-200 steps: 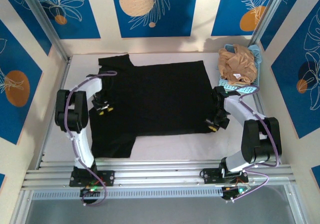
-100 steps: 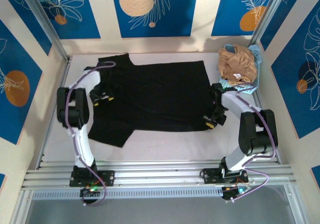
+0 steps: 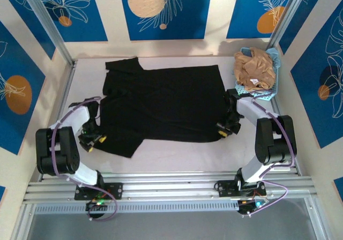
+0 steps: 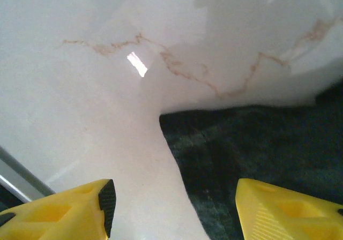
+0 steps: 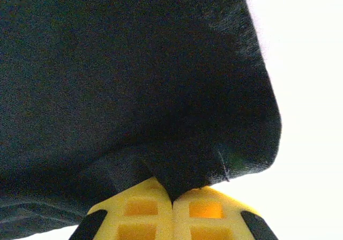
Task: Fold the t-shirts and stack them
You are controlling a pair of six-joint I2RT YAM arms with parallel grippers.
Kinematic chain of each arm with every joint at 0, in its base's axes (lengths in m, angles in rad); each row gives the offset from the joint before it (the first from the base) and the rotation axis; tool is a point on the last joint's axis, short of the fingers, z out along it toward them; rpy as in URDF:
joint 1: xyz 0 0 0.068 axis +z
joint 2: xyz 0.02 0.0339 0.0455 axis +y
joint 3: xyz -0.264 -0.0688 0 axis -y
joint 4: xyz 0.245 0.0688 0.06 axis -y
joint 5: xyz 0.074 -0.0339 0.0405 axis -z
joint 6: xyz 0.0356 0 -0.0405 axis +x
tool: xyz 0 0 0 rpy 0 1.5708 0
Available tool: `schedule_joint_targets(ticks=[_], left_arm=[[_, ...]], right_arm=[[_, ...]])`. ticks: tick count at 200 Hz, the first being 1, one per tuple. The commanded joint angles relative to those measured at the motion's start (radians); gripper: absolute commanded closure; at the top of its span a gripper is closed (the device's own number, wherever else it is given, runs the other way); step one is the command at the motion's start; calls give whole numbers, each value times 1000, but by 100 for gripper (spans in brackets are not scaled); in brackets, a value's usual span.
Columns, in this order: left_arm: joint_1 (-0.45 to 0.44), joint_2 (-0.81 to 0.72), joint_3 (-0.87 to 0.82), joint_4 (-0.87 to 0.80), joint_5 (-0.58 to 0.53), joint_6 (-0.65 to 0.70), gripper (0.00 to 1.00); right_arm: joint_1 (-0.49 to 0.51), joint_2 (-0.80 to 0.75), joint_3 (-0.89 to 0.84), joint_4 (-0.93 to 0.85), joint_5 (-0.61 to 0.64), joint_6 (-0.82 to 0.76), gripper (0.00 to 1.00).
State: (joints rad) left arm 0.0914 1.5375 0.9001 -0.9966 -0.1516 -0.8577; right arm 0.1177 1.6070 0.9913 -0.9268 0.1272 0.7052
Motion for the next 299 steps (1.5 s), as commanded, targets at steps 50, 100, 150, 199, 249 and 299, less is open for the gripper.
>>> schedule_joint_targets(ticks=[50,100,150,199,249,299], left_arm=[[5,140,-20,138,84,-91,47],[-67,135,-34,132,71,-148,100],[-183,-329,-205,-64,53,-440,100],[-228,-495,-132,-232,-8,-530,100],[-234,-522,-124,-218,21,-524,100],[-235,-531,-127,-216,34,-503,100]], right_arm=[[7,2,10,-7,-43,10,100],[1,-2,-18,-30,-36,35,100],[-32,-42,-107,-73,-28,100,100],[-53,-127,-95,-190,126,210,61],[-46,-237,-151,-235,99,305,49],[-137,-249,-244,-112,6,333,52]])
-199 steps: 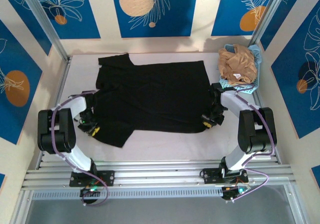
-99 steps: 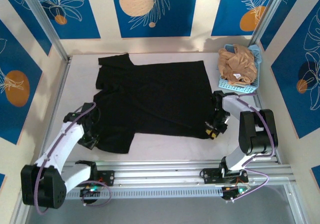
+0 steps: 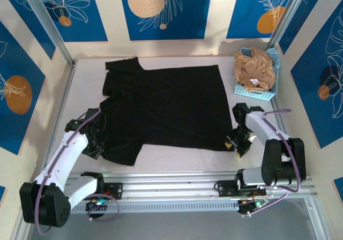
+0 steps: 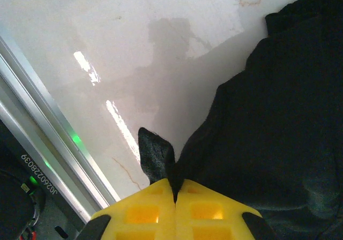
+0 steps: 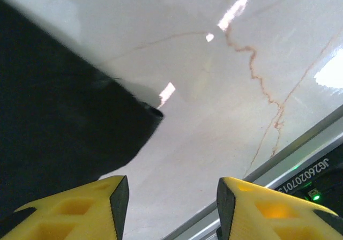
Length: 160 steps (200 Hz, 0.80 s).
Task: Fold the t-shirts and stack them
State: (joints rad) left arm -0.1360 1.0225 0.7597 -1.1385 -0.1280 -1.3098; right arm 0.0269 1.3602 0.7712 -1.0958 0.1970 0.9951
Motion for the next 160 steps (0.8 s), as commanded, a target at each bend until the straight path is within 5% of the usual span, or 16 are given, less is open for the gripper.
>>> schedule_joint_targets(ticks=[1,76,136,149,160], left_arm=[[-8,-16,13,-74,11,-51,100],[-8,-47,4,-80,27,-64,100],[-31,-81,31,-107,61,-102,100],[-45,-89,40,-121,66,-114,100],[-60,-103,52,-138,67,-128,100]], right_arm=[[-49,-1,-25,62,-65,42,52],[-88,125,-51,181,-166,39,68],[-83,186,-51,160,-151,26,60],[-81,203,-55,176,-161,26,64],[-75,200,-44,179,-148,27,79]])
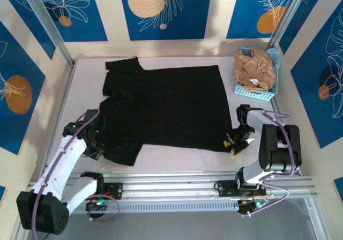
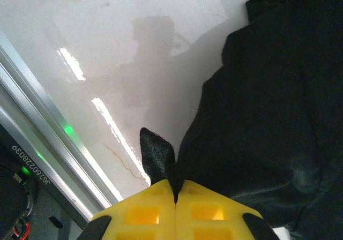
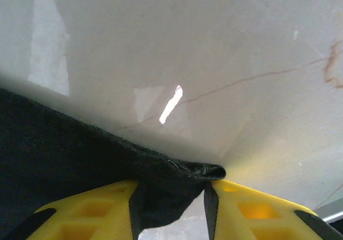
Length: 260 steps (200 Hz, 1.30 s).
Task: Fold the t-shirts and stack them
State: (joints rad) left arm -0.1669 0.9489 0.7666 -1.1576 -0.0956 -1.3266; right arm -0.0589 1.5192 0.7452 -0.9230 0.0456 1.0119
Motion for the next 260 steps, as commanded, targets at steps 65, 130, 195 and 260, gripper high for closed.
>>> schedule_joint_targets(ticks=[65,130,195,260], left_arm=[[-116,-222,106,-416,76,-256,100],[-126,-318,151,-554,177,-272,100],[-125,-191,166,-318,87,-177,100],[-123,93,366,-177,-87,25,100]], right_arm=[[43,-75,66,-108,132,-79,100],[120,-177,86,-193,163,-99,100],[140,-192,101,-213,147,-71,100],[96,-126,212,-247,138,-59,100]])
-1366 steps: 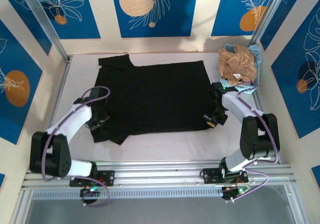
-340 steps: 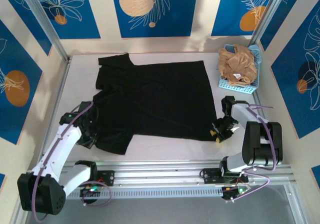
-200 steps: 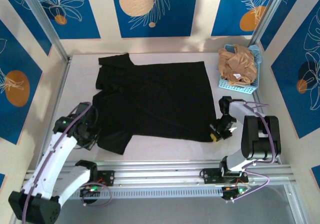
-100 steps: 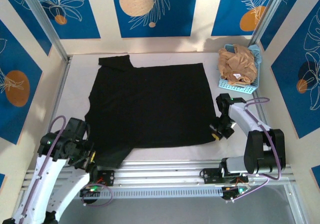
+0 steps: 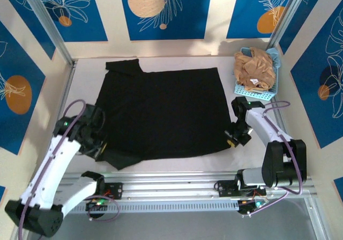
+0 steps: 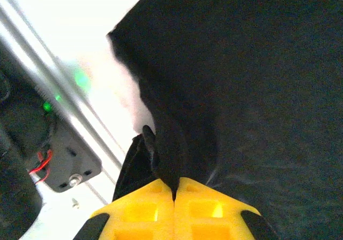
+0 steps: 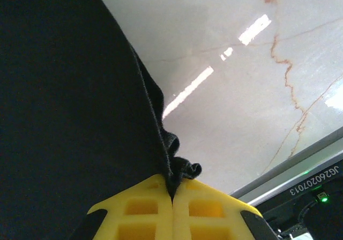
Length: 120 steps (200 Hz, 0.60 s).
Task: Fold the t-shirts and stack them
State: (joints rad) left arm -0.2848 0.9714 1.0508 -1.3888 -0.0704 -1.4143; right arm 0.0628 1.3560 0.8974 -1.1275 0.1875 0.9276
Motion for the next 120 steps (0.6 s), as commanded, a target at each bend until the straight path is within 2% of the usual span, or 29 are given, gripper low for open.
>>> schedule_joint_targets(ticks=[1,42,120], left_arm=[[-5,74,85,55,-114,115,100],[21,203,155,149,-188,232,100],[105,431,298,307,-249,493,100]], right_arm=[[-27,38,62,-42,-5,25,100],[-61,149,161,-28,-37,27,100],[-60,340,371,-31,7,-2,100]])
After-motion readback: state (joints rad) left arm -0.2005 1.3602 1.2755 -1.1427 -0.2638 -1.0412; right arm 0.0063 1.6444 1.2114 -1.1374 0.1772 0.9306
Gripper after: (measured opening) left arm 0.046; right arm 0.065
